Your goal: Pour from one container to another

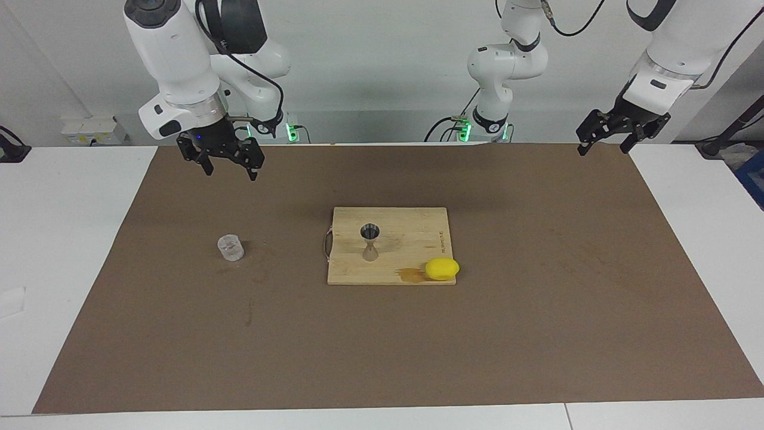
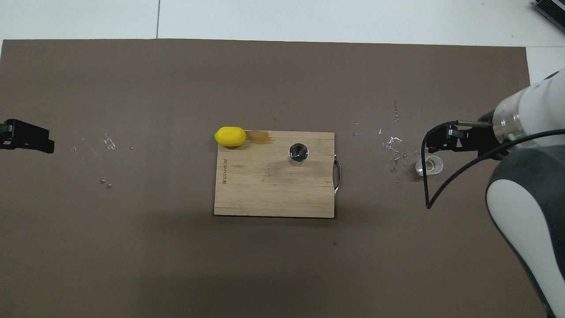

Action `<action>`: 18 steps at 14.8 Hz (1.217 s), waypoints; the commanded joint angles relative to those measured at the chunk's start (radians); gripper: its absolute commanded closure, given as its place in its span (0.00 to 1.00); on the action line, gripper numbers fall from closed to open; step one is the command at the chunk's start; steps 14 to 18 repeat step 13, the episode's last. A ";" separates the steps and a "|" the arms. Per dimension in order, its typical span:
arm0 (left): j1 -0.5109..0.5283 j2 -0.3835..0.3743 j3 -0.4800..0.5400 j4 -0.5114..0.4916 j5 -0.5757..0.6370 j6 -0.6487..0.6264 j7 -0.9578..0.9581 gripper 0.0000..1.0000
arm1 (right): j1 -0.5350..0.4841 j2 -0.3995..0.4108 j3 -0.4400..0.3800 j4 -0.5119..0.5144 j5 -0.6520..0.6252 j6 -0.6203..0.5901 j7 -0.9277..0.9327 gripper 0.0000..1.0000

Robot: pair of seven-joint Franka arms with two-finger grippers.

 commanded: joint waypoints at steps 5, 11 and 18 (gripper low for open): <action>-0.002 -0.030 0.000 -0.032 0.017 0.000 0.001 0.00 | -0.022 -0.028 0.005 -0.035 0.025 0.016 -0.102 0.00; -0.002 -0.030 0.000 -0.032 0.017 0.000 0.001 0.00 | -0.036 -0.029 0.005 -0.039 0.025 0.024 -0.147 0.00; -0.002 -0.030 0.001 -0.032 0.017 0.000 0.001 0.00 | -0.036 -0.029 0.005 -0.039 0.025 0.024 -0.147 0.00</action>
